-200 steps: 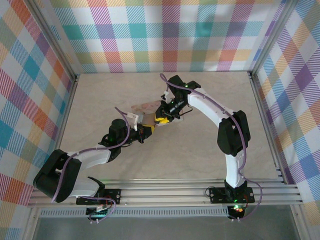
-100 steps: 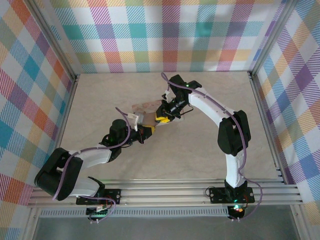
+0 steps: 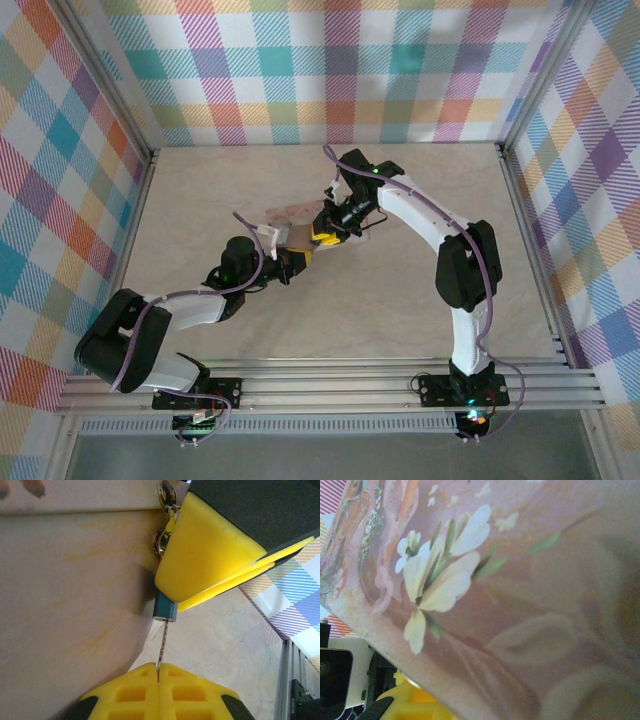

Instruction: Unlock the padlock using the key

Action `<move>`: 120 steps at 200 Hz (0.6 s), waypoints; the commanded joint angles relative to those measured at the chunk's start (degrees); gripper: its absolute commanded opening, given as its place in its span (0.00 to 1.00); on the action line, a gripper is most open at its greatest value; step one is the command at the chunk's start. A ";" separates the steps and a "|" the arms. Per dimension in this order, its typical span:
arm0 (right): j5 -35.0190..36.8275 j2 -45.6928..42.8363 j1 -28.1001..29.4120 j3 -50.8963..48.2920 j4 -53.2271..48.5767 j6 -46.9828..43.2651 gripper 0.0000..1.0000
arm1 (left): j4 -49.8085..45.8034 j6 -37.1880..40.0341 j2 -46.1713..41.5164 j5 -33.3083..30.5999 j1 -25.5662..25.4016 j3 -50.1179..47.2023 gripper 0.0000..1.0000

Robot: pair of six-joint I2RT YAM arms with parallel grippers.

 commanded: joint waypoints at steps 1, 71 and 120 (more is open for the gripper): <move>-3.46 -1.49 -0.28 -0.68 2.42 -1.49 0.00 | 3.09 -1.04 0.16 0.44 -0.60 1.23 0.00; -4.44 -2.83 -0.84 -3.50 3.61 -1.97 0.00 | 6.83 -3.18 1.19 0.05 -0.07 0.89 0.00; -4.61 -3.33 -1.42 -4.48 4.05 -2.24 0.00 | 8.54 -3.80 1.30 0.32 0.01 0.28 0.00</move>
